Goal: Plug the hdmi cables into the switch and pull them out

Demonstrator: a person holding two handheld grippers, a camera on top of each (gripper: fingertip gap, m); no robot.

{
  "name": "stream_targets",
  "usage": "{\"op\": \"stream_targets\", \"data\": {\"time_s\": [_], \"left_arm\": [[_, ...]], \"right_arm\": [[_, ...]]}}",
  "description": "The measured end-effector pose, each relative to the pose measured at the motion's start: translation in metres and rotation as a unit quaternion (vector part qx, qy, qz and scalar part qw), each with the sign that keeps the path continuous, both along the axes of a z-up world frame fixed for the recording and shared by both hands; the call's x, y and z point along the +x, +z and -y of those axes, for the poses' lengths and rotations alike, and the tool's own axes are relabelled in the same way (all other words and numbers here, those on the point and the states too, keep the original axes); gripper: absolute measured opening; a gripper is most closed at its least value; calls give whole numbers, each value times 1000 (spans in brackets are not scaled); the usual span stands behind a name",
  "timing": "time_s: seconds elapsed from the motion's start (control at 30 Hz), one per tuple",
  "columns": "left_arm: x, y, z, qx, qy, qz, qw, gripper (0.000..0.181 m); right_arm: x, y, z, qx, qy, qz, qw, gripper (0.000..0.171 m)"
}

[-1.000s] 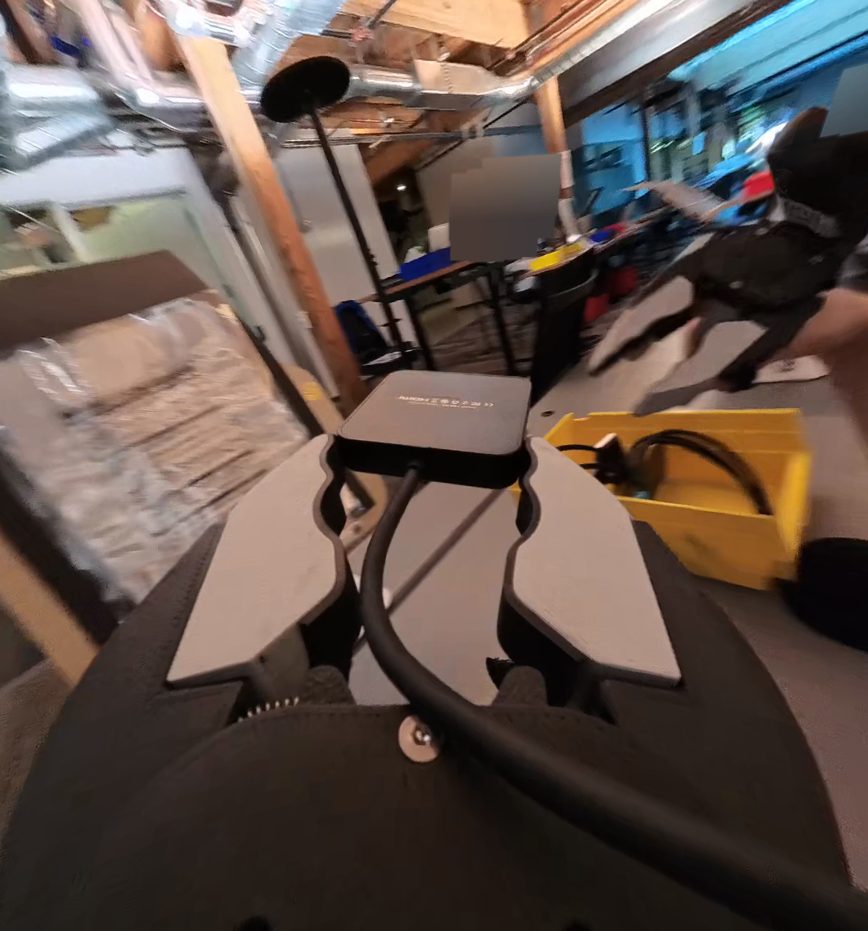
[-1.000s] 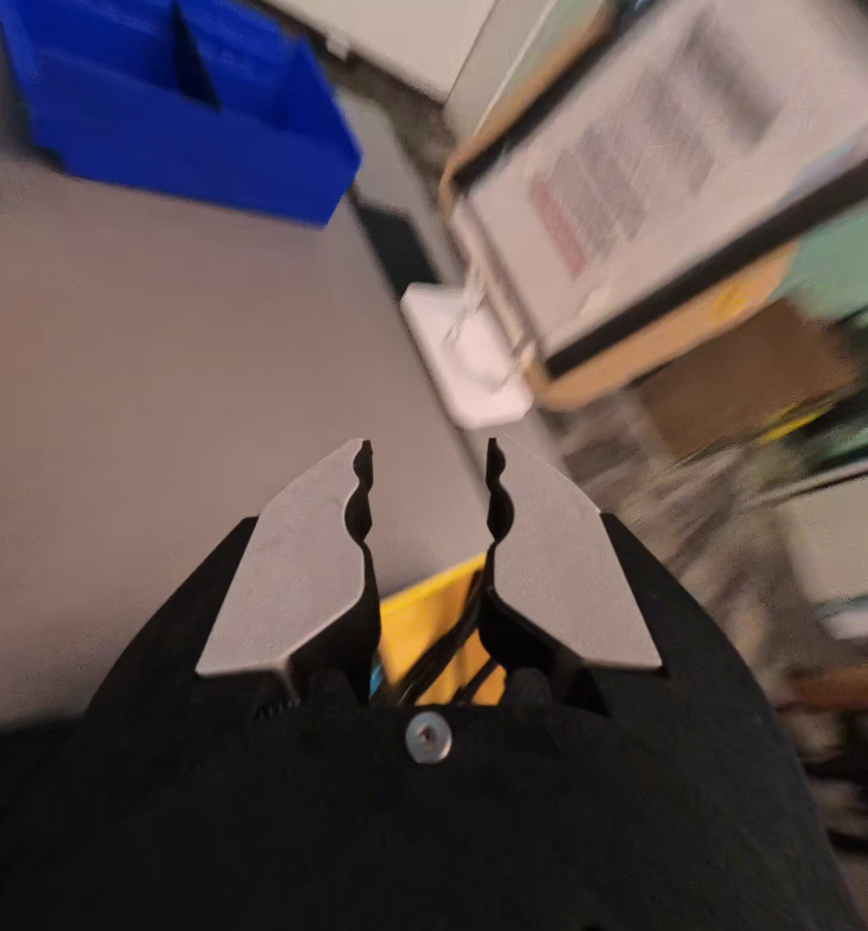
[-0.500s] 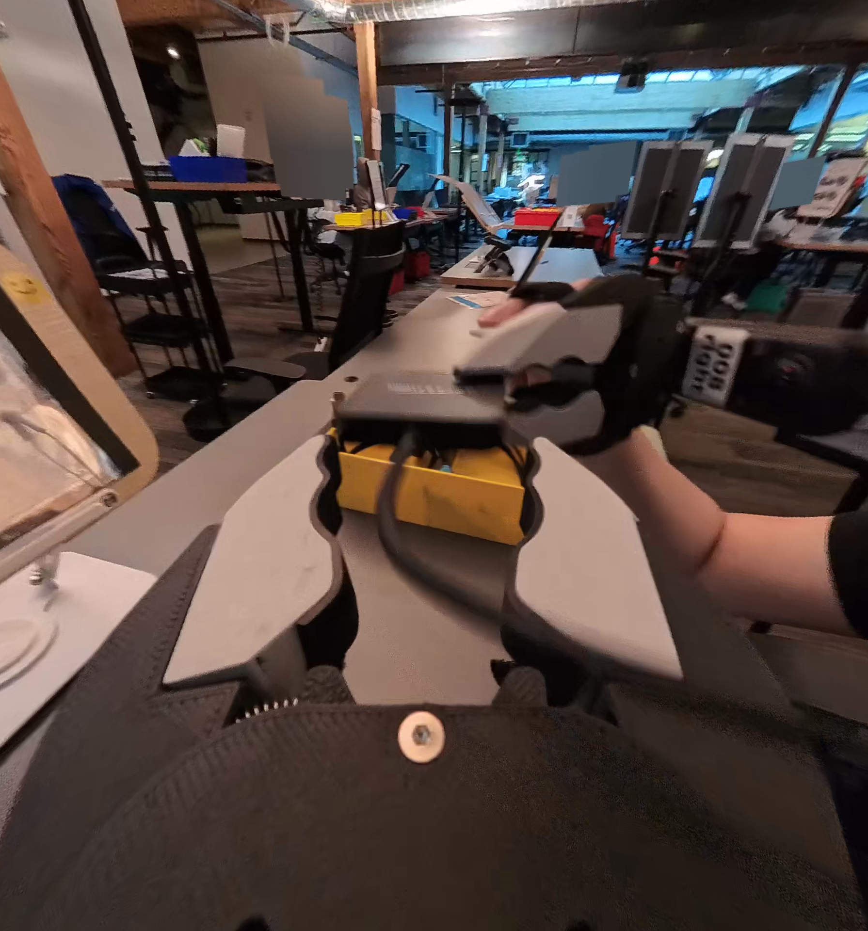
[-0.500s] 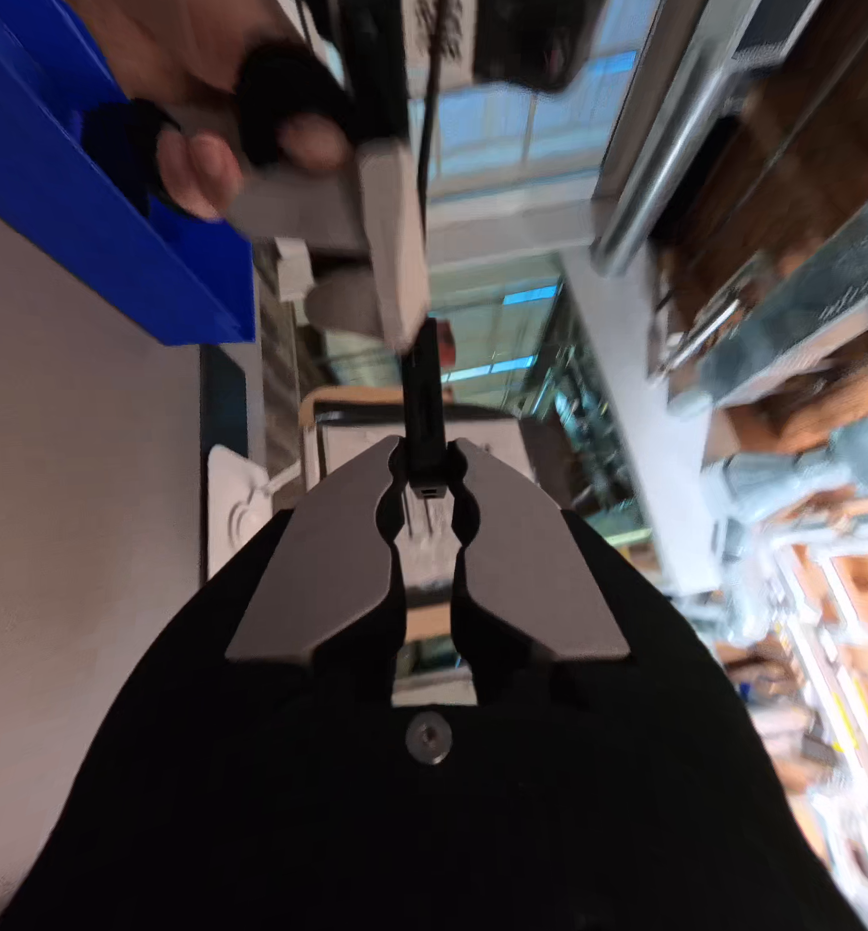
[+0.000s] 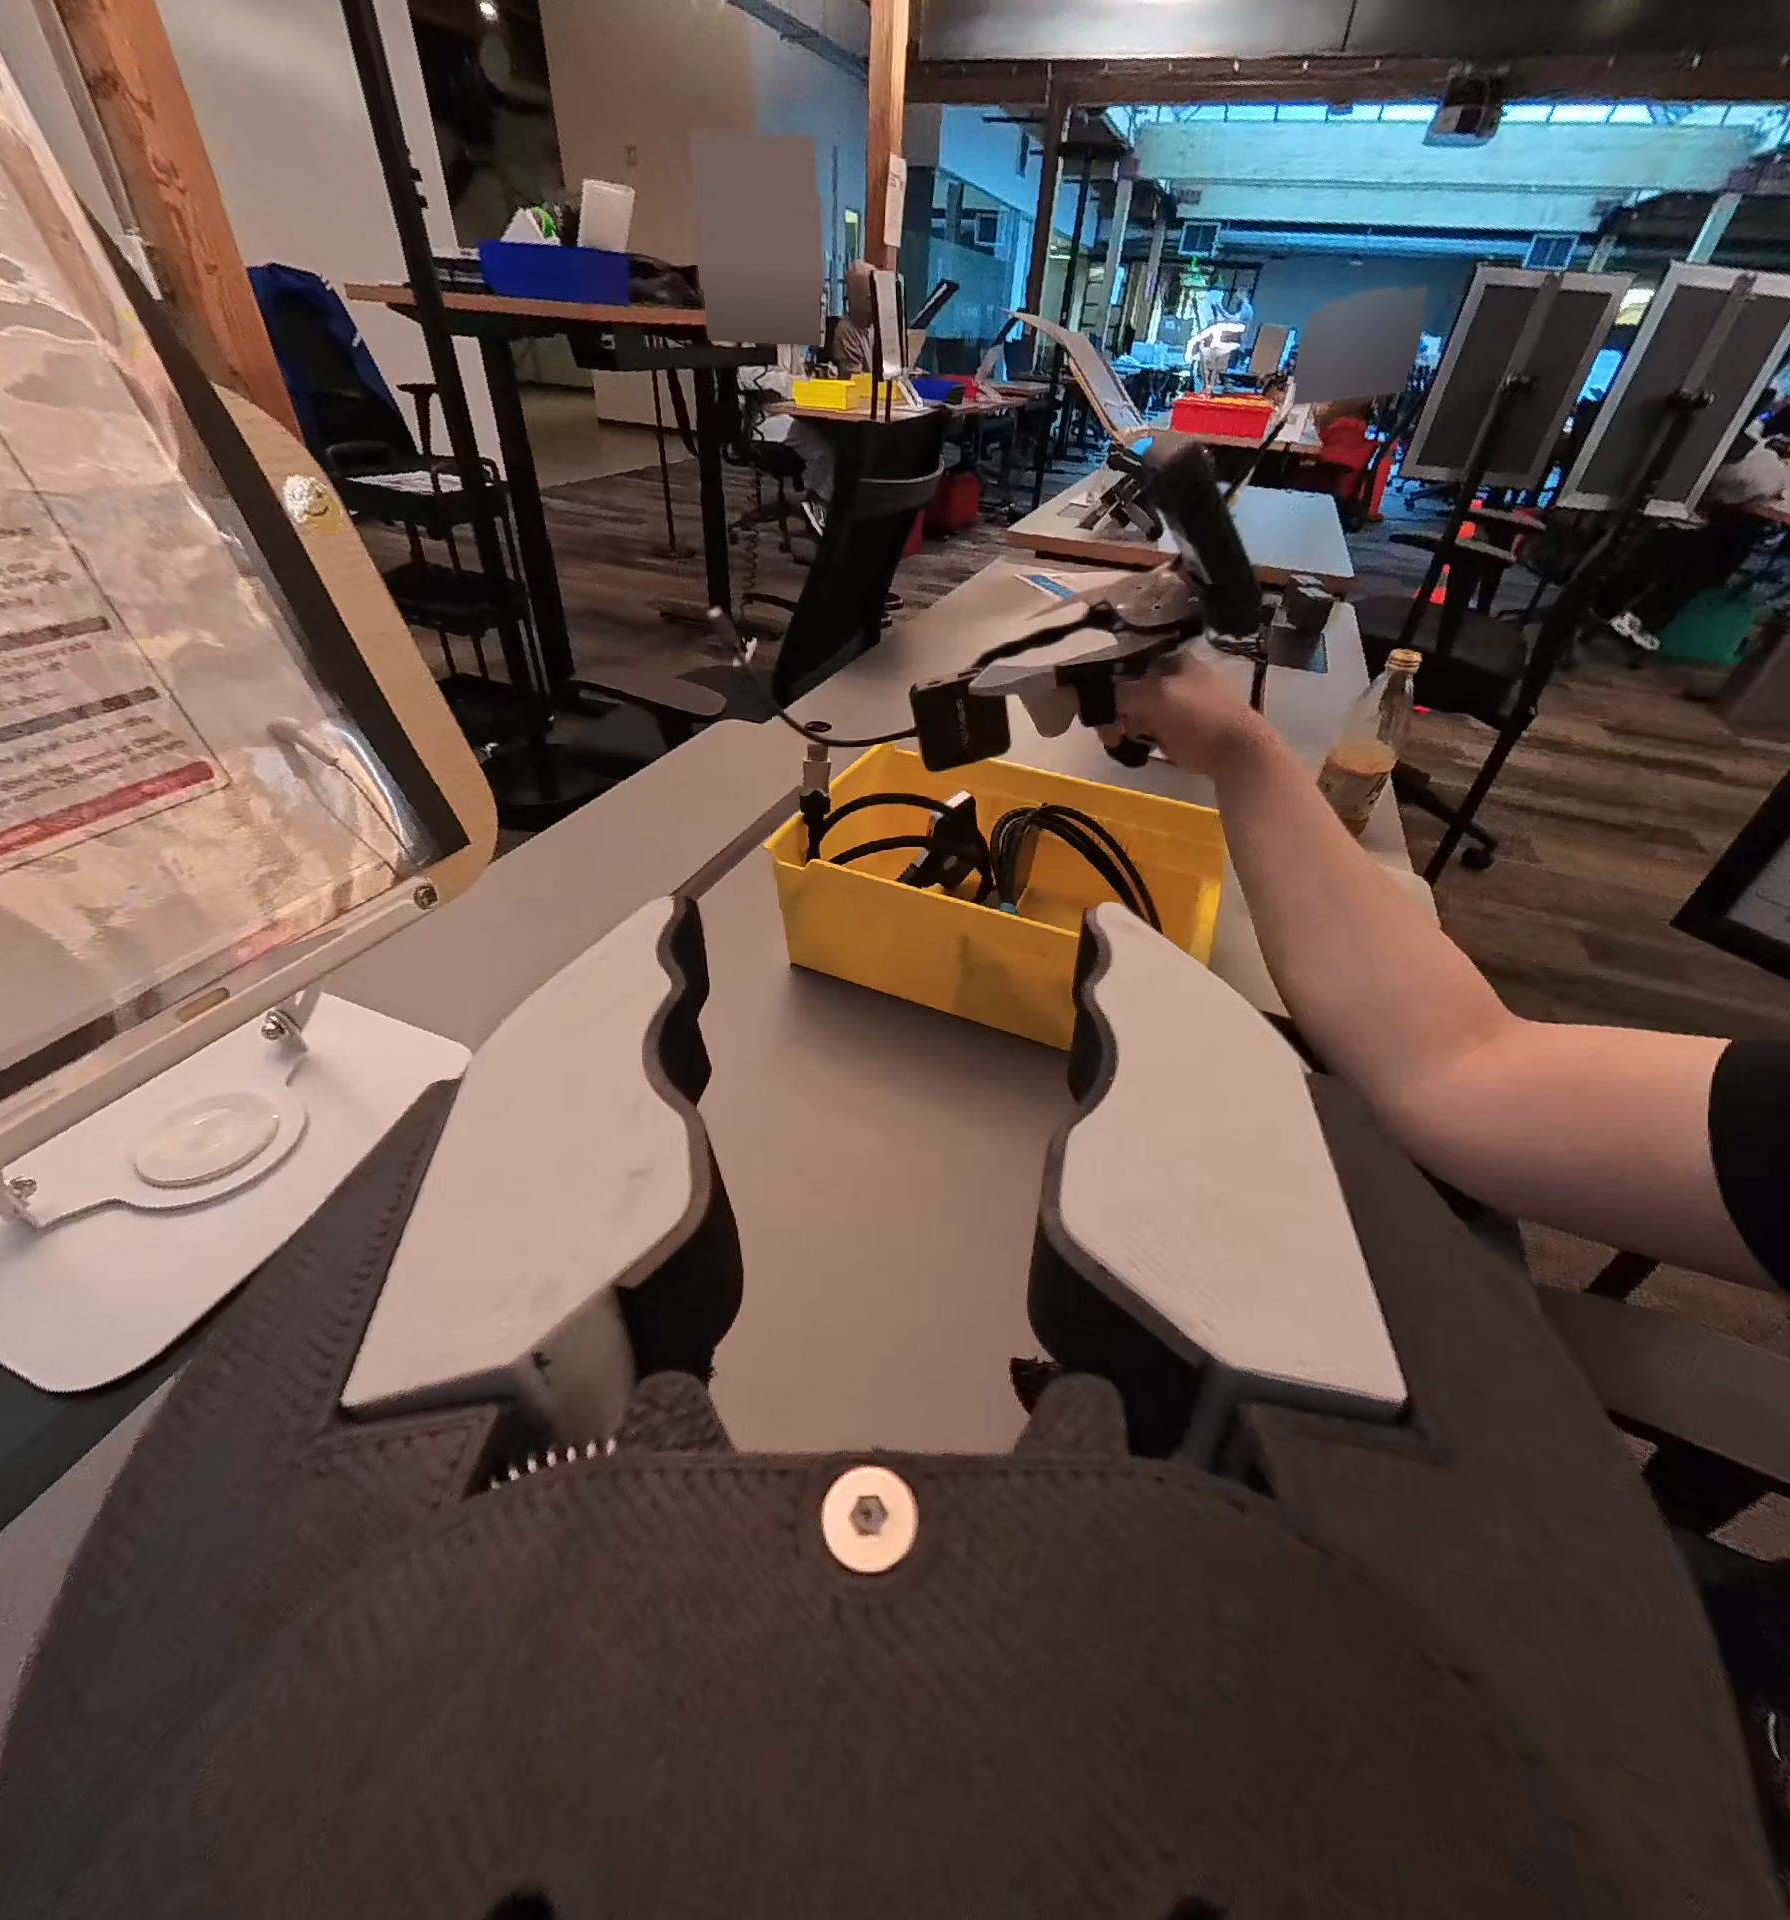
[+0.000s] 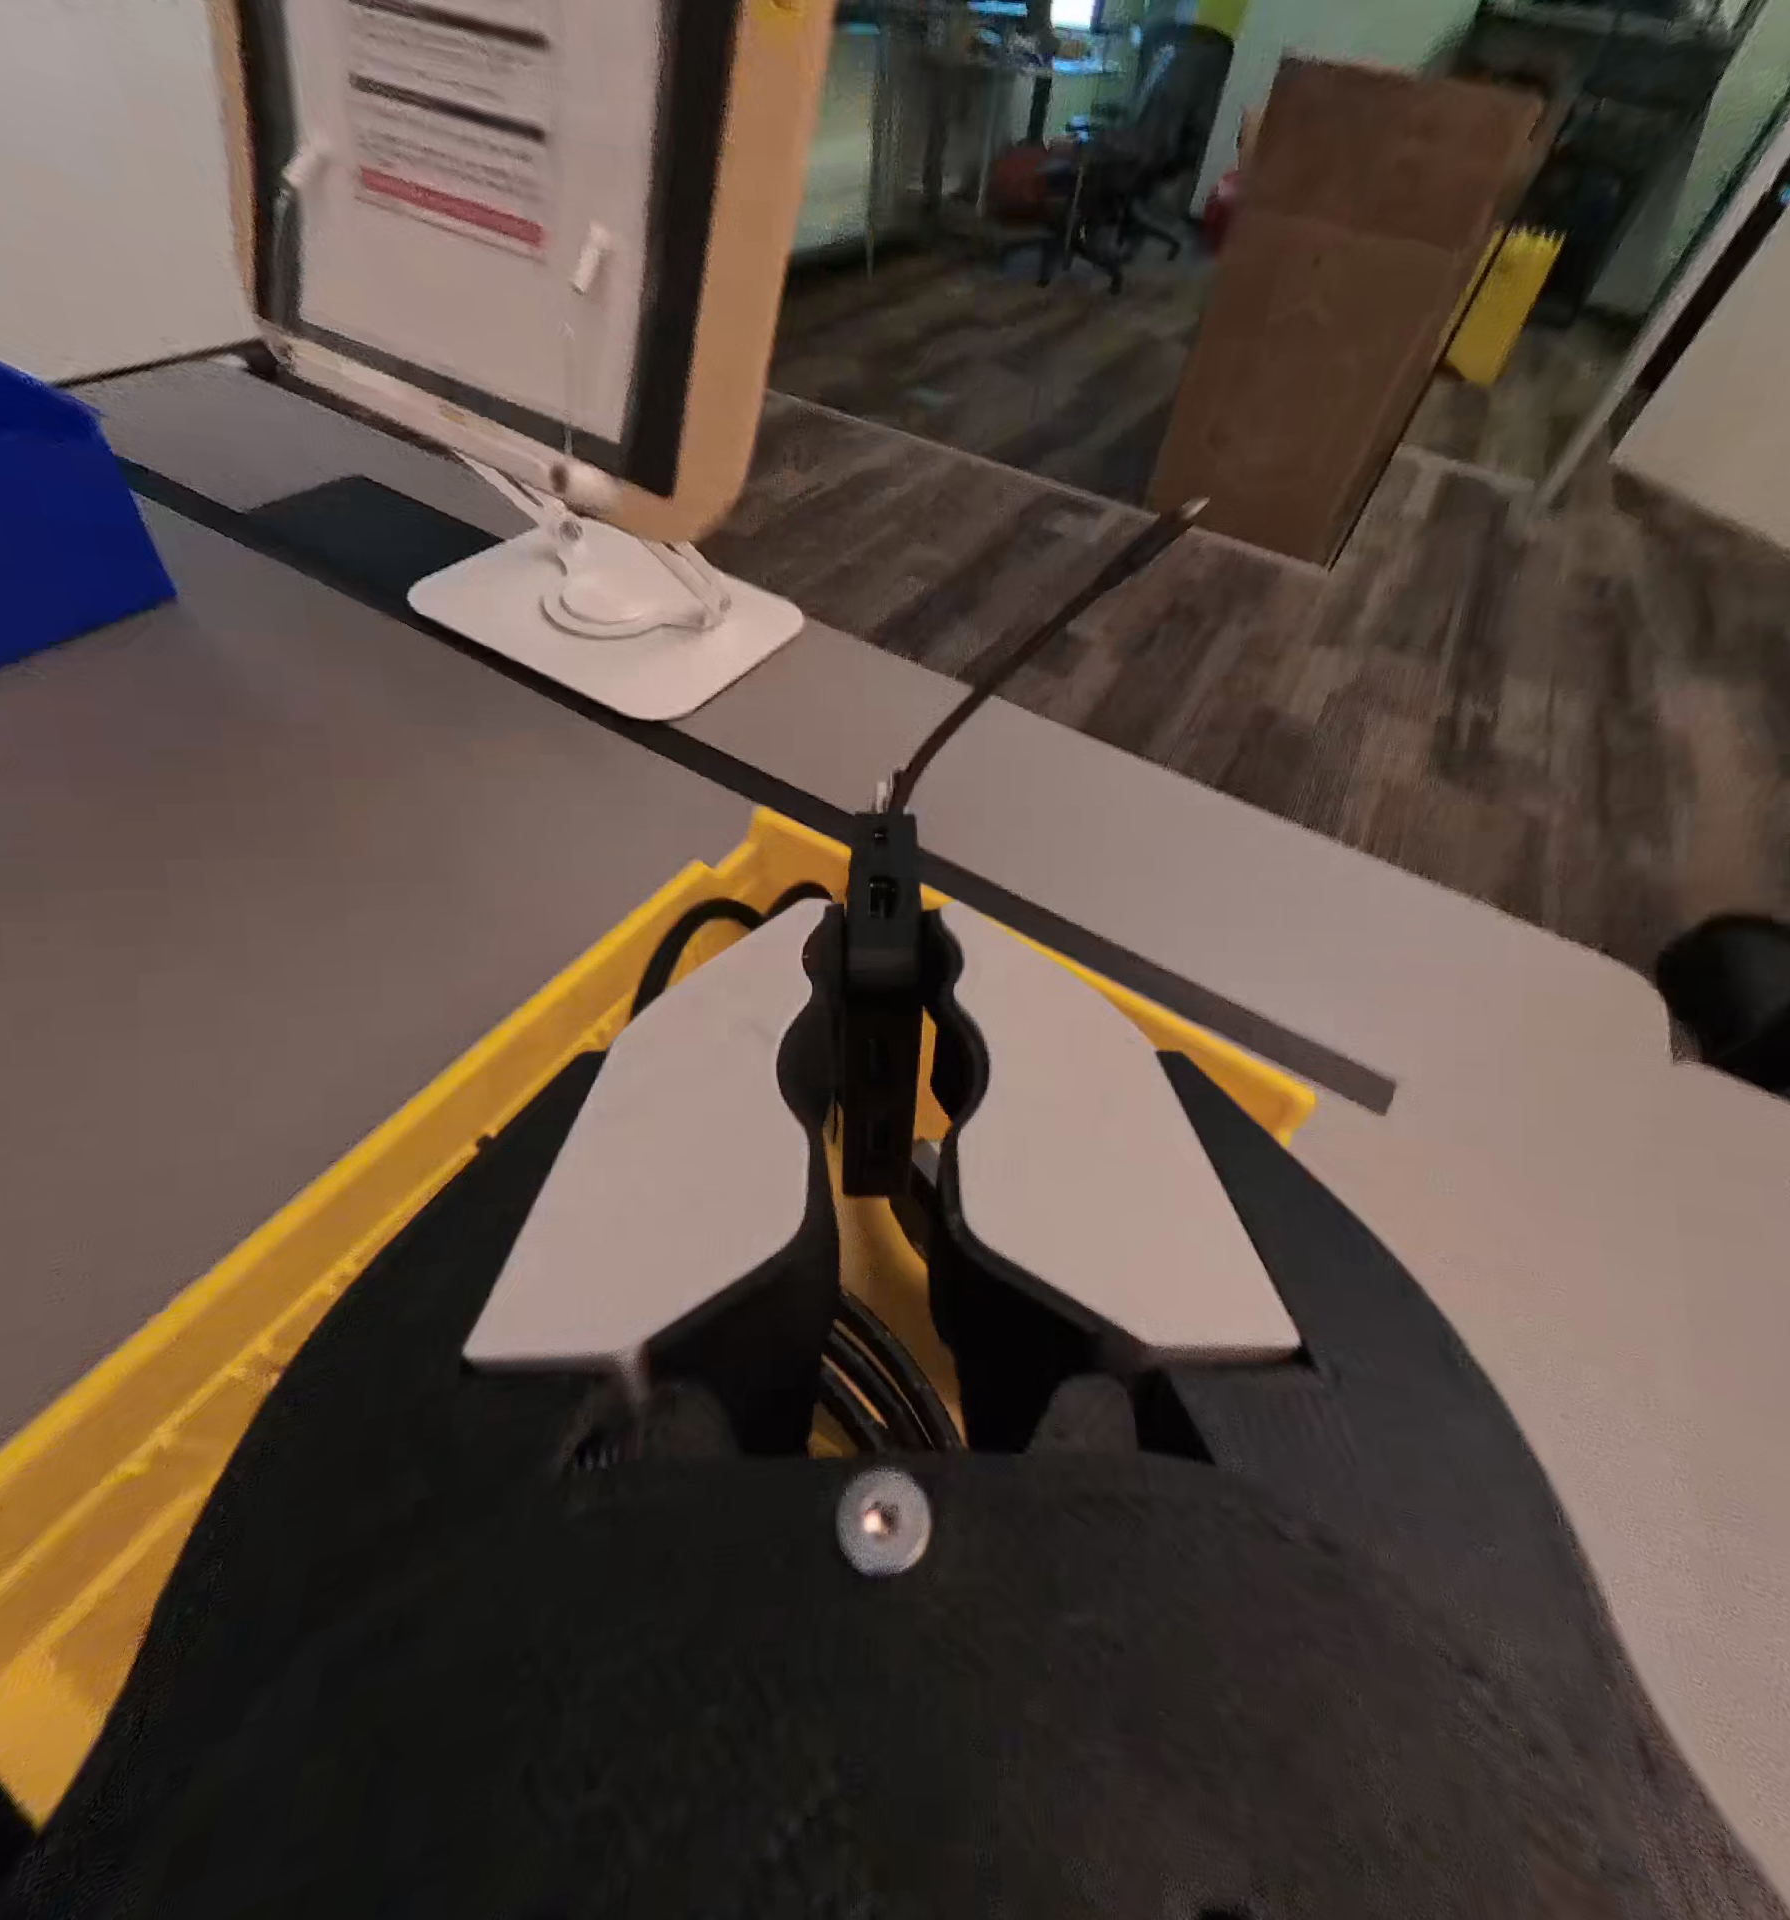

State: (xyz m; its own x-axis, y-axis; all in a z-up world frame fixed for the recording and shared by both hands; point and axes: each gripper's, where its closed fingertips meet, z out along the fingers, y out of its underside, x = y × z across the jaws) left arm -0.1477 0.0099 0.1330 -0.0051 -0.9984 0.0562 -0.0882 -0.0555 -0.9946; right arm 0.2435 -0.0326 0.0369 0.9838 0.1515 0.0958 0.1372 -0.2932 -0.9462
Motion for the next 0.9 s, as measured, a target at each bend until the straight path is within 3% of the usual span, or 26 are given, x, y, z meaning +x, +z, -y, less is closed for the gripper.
{"op": "stream_targets", "data": {"time_s": [0.1, 0.23, 0.5, 0.7, 0.9], "left_arm": [[1, -3, -3, -2, 3, -6, 1000, 67], [7, -12, -3, -6, 1, -23, 1000, 67], [18, -27, 0, -1, -6, -57, 998, 65], [22, -34, 2, 2, -8, -74, 997, 65], [10, -30, -13, 13, 30, -78, 996, 66]], "right_arm": [[14, -18, -1, -20, -14, 70, 997, 16], [7, -48, -6, -66, 45, 144, 986, 16], [19, -50, -13, -59, 44, 259, 963, 15], [50, -96, -9, -166, -19, 191, 967, 17], [62, -62, 13, -151, -107, 132, 974, 23]]}}
